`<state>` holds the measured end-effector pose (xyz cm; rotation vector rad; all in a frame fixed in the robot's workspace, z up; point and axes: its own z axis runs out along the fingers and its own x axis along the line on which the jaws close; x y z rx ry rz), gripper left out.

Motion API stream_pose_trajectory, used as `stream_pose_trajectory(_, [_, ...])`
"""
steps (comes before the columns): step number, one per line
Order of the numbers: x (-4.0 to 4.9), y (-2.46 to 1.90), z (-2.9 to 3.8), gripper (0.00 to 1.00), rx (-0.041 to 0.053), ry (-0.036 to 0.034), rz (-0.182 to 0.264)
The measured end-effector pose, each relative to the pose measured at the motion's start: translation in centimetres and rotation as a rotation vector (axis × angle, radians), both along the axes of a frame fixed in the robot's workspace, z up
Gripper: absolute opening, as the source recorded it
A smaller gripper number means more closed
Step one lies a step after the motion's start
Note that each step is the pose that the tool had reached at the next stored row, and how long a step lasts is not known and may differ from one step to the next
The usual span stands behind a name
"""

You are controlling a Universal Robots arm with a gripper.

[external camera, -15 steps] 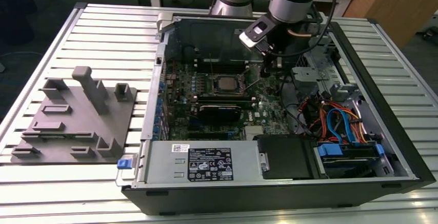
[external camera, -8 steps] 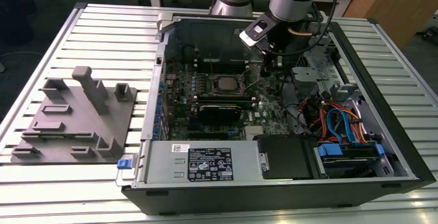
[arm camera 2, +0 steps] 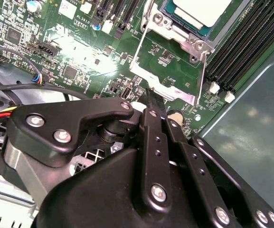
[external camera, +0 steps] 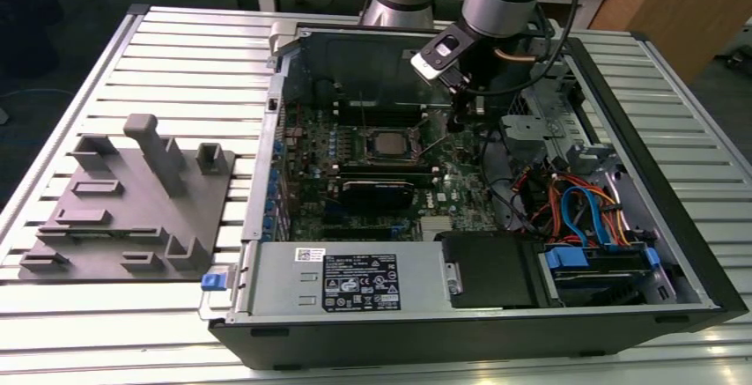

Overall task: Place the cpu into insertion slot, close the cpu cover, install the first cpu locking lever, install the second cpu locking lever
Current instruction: 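Close the cpu cover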

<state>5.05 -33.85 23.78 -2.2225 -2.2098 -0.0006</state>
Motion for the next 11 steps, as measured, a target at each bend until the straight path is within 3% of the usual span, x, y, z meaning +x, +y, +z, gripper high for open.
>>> stream_pose_trajectory(11, [-1.8,0.0,0.0,0.11,0.0001,-0.0003,0.0])
